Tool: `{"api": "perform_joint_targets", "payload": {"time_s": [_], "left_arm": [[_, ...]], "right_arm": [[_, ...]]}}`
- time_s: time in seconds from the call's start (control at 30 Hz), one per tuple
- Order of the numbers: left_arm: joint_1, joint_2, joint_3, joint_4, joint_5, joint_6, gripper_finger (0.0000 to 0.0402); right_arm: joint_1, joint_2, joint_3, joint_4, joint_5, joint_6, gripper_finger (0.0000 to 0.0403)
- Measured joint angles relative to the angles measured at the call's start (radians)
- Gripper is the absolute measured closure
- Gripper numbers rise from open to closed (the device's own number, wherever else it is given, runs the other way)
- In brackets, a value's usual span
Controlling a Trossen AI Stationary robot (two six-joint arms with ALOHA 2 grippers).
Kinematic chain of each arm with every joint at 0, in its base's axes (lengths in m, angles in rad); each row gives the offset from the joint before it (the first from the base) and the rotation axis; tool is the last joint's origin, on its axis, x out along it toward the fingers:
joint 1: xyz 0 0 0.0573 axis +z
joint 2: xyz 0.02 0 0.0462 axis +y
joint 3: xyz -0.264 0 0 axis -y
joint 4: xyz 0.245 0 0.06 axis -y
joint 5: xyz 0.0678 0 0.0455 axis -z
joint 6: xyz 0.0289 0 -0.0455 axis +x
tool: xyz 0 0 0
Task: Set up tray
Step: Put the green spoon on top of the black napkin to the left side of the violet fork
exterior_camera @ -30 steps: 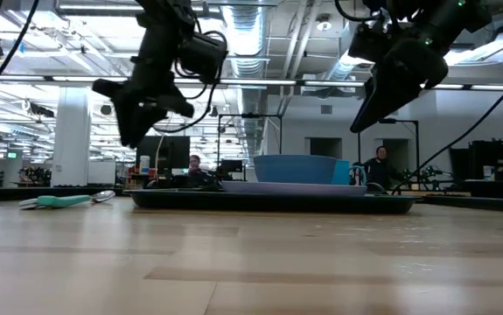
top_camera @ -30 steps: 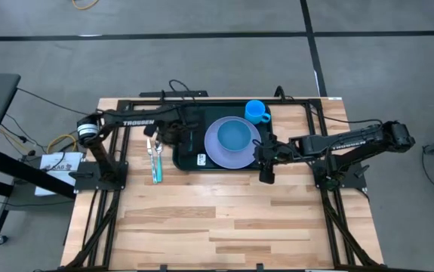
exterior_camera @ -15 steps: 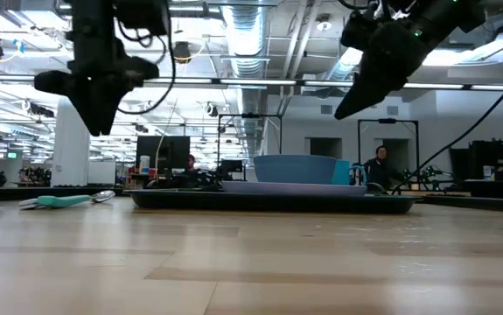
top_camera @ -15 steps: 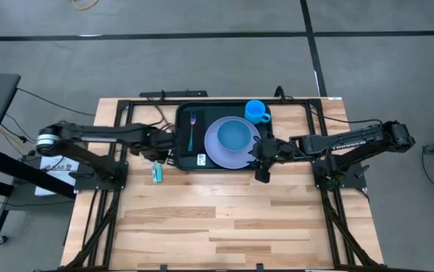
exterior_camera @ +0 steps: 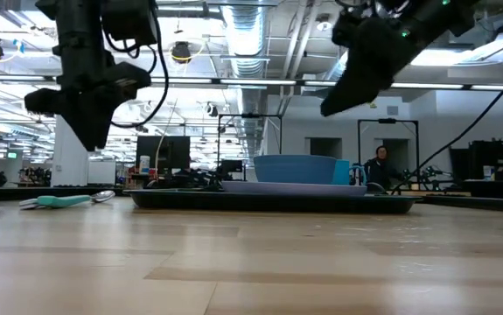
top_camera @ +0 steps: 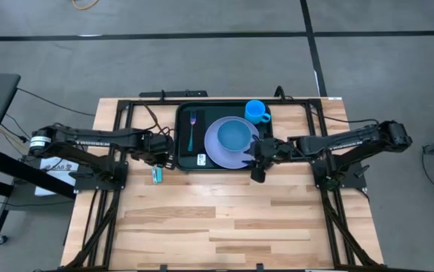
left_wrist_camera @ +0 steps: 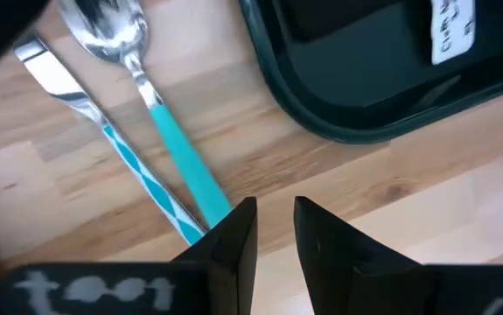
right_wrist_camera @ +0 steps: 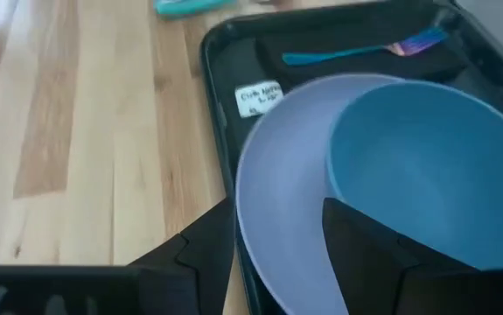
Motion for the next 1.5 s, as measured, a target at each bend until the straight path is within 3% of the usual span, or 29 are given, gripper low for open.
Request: {"api": "perform_joint_targets", "payload": {"time_s": [0.3,0.47,0.93,1.23,1.5], "left_arm": [[0.005,0.000,-0.047,-0.004,0.014,-0.029,0.0336],[0.083,0.000,-0.072,-0.030,-0.012,-0.065,0.0336],[0.230,0.001,-0.072,0.000,-0.013,0.010,0.0317],[0.273,0.105,-0.072,0.083,-0.004,0.070,0.0287],[0.305,0.174,-0.072,0.083,0.004,0.115,0.0282]], "right_arm": [[-0.007,0.100,0.004,0.031,-0.002,-0.033,0.0239],[-0.008,0.118,0.029,0.029,0.000,-0.035,0.0239],[-0.006,0.116,0.034,0.022,-0.001,-0.061,0.0239],[-0.006,0.115,0.034,0.023,-0.001,-0.063,0.0239],[-0.006,0.115,0.034,0.022,-0.001,-0.070,0.0239]]}}
